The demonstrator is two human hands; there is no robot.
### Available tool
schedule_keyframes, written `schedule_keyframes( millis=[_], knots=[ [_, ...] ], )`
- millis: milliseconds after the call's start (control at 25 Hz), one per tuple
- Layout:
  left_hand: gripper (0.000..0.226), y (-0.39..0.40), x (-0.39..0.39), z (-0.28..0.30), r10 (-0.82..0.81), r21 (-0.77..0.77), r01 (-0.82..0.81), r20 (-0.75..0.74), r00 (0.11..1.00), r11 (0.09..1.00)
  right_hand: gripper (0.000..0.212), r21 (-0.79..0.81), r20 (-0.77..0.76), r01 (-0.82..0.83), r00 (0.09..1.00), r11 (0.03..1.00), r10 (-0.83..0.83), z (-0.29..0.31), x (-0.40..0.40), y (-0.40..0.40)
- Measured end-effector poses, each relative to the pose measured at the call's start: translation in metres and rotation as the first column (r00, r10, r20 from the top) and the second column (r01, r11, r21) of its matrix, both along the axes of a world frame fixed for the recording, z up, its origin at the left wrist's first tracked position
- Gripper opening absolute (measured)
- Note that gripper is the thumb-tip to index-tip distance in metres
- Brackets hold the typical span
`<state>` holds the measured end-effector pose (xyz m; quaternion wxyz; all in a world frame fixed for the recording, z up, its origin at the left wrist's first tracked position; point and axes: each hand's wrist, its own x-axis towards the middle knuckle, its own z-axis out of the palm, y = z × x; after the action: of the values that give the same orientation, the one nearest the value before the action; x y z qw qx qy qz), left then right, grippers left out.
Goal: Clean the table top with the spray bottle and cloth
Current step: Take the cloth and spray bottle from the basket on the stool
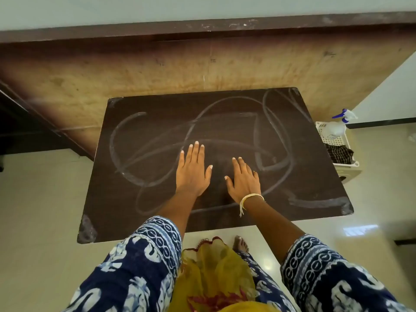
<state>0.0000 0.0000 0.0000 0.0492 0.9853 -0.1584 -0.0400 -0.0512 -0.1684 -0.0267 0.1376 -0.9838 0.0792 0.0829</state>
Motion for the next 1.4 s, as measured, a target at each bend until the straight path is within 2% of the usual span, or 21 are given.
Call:
schedule_keyframes(
  millis=[320,760,1040,1400],
  knots=[
    [0.068,-0.048,0.001,0.007,-0.002,0.034,0.002,-0.015,1.000,0.999,0.065,0.001,-0.035,0.013,0.999,1.000,-0.013,0.008,0.002,-0.058],
    [0.066,-0.245,-0.026,0.012,-0.077,-0.009,0.077,-0.017,0.997,0.997,0.063,0.012,-0.013,0.047,0.999,0.999,-0.047,0.033,-0.033,-0.252],
    [0.065,-0.352,-0.024,0.013,-0.225,-0.025,0.224,-0.081,0.971,0.974,0.059,0.025,-0.005,0.196,0.981,0.980,-0.196,0.040,-0.042,-0.359],
    [0.063,-0.440,0.012,-0.012,-0.321,-0.066,0.315,-0.250,0.913,0.947,0.054,0.140,-0.080,0.348,0.937,0.927,-0.340,0.009,-0.031,-0.433]
  ],
)
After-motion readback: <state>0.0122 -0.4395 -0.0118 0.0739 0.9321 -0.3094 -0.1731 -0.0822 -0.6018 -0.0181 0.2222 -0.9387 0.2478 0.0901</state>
